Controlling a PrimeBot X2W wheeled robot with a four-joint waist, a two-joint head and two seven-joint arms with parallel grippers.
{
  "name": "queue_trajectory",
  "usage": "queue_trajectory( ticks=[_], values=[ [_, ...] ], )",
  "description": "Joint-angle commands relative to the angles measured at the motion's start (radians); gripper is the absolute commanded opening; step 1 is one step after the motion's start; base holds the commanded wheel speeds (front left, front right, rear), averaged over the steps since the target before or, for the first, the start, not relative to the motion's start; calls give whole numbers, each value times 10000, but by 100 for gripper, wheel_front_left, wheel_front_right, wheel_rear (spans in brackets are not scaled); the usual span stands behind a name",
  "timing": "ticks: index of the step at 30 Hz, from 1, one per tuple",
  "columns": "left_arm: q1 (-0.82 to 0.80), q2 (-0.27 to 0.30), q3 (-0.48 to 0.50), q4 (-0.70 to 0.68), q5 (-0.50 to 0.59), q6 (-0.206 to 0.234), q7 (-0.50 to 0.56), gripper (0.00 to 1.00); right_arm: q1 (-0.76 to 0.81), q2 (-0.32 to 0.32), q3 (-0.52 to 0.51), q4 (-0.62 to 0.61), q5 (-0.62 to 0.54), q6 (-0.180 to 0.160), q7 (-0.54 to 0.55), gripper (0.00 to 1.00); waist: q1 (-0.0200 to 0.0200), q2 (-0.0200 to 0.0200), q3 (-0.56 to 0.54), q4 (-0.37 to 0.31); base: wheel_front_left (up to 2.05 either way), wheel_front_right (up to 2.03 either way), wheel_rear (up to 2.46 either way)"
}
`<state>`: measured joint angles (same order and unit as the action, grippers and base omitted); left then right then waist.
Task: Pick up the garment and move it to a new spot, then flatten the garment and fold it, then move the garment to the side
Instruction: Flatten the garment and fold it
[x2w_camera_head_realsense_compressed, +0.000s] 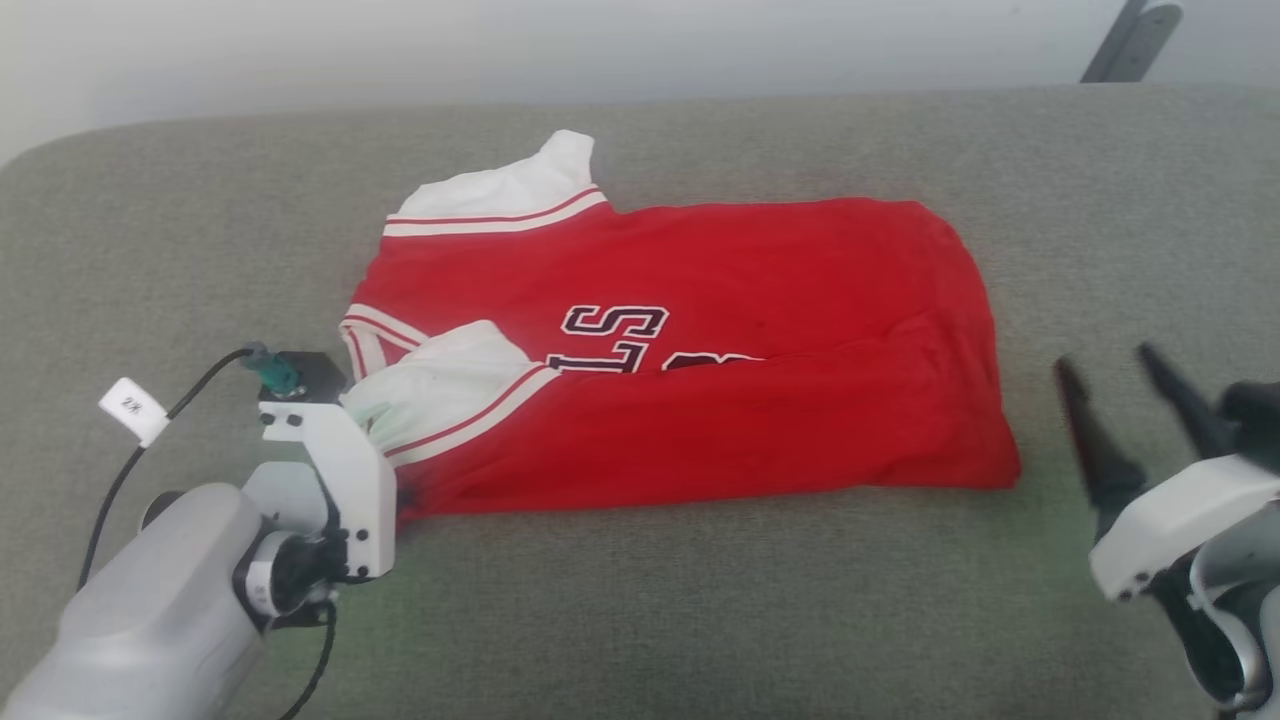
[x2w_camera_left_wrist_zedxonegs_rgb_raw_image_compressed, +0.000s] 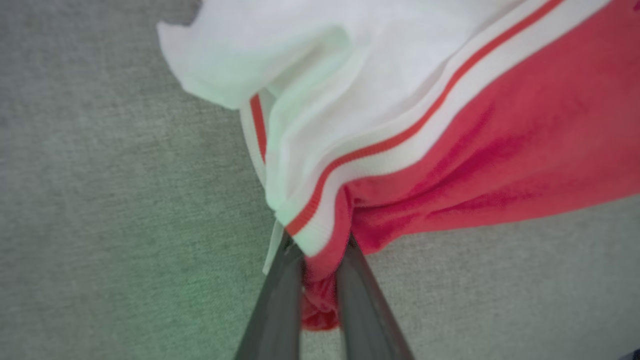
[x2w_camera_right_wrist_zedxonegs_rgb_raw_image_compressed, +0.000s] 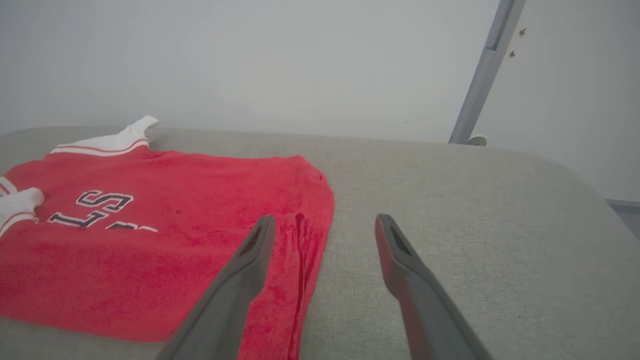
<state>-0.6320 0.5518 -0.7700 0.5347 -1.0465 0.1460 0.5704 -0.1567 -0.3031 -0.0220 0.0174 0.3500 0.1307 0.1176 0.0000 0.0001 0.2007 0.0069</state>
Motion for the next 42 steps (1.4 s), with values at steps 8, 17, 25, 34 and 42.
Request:
queue_trajectory(
  ticks=[8,17,25,34,42],
  values=[
    [-246,-589,-380,432,234,-324,-95,0,-216,-593,738,1023,1168,0,2488,100,0,-1,68,472,0,0,0],
    [-529,-1070,-629,559,352,-560,-210,0,-1057,-711,987,2363,1382,0,4309,100,0,-1,195,917,0,0,0],
    [-573,-1325,-747,848,392,-742,-332,0,-1742,-784,1796,3696,1286,1,5218,0,0,-1,205,1181,0,0,0],
    [-515,-1096,-708,1070,196,-861,-146,0,-1844,-1292,2200,3794,1552,-8,5044,0,0,-1,-139,1310,0,0,0],
    [-331,-211,-700,-404,175,-289,722,0,-1421,-2222,2235,2830,2180,-9,5387,0,0,-1,-532,1385,0,0,0]
  ],
)
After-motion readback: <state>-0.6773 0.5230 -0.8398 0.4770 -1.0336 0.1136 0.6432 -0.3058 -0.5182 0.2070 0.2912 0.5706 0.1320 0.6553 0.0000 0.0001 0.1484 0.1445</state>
